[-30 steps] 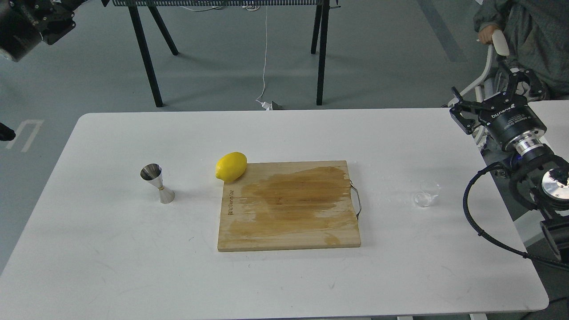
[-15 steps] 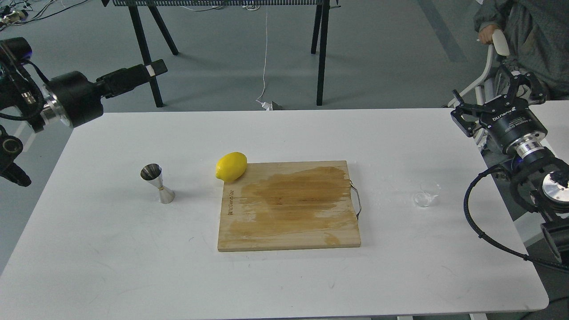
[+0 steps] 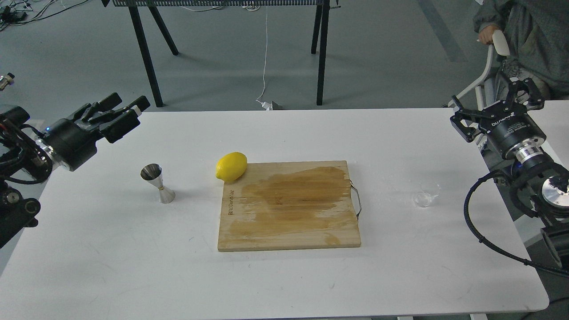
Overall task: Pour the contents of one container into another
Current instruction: 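Lower the left gripper toward the steel jigger beside the board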
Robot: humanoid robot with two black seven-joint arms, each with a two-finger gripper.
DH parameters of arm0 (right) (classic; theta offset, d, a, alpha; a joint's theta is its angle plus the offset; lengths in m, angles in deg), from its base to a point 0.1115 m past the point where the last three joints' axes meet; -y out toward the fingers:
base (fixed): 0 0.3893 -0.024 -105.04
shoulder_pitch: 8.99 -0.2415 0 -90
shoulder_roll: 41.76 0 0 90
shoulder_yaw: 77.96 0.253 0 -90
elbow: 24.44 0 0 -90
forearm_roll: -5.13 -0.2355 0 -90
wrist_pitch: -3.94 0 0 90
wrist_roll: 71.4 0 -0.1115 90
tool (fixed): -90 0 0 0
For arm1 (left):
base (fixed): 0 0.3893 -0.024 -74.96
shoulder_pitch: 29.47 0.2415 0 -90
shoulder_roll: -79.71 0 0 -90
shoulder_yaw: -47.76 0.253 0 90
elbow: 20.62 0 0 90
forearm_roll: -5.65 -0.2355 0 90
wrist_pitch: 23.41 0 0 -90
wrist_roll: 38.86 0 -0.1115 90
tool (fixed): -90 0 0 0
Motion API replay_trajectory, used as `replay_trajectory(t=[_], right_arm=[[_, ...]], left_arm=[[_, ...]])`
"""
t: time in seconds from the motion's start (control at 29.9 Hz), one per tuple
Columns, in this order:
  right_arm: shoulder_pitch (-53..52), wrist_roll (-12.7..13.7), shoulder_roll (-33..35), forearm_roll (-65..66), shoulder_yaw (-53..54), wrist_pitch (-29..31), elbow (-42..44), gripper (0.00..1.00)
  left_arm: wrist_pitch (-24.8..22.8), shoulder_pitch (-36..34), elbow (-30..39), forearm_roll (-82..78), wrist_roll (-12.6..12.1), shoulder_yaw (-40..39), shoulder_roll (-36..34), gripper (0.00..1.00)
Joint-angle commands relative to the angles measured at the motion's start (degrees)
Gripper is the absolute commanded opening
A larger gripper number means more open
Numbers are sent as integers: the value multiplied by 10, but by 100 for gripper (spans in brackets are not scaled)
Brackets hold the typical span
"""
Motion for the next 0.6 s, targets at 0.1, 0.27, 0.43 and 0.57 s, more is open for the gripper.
replay_trajectory(t=[0.1, 0.27, 0.43, 0.57], right_arm=[[11, 0, 0, 0, -1, 0, 7, 100], [13, 0, 0, 0, -1, 0, 7, 100], [13, 0, 0, 0, -1, 0, 7, 100], [13, 0, 1, 1, -1, 0, 7, 100]], left_arm=[[91, 42, -13, 4, 0, 0, 42, 100], [122, 67, -27, 1, 0, 1, 53, 100], [137, 82, -48, -14, 0, 4, 65, 100], [160, 99, -79, -45, 0, 5, 70, 100]])
